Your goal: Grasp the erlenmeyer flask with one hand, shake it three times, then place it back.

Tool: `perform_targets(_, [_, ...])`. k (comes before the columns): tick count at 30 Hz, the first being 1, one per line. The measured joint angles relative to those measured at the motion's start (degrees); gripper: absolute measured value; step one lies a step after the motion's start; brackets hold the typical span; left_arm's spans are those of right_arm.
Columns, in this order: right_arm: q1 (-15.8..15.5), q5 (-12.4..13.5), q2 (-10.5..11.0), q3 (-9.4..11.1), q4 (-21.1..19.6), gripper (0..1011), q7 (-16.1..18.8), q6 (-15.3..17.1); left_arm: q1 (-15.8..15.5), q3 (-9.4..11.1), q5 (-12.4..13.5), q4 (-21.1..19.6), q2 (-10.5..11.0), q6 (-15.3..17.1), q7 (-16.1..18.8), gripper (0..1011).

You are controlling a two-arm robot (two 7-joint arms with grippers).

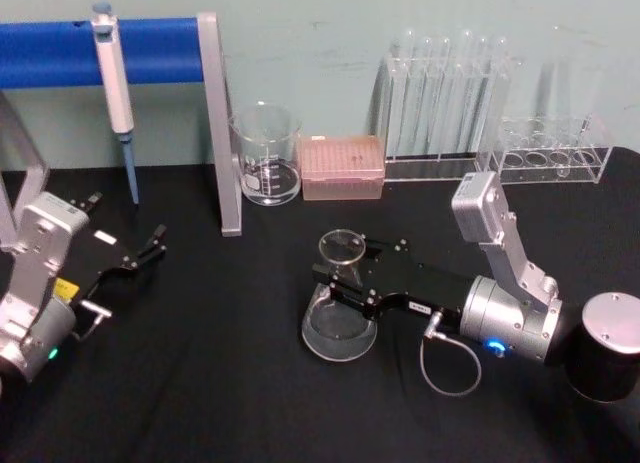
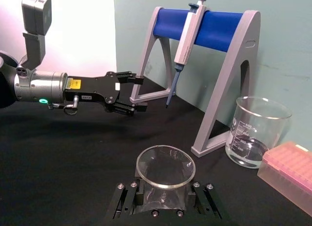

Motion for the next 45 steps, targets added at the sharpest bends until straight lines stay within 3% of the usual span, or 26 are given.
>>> perform_targets(42, [0.64, -1.18, -0.27, -0.68, 0.84, 450, -0.83, 0.90, 0.00, 0.00, 0.00, 0.00, 0.00, 0.00, 0.00, 1001])
perform_targets(45, [0.64, -1.14, -0.27, -0.66, 0.83, 510, -0.79, 0.90, 0.00, 0.00, 0.00, 0.00, 0.00, 0.00, 0.00, 1001])
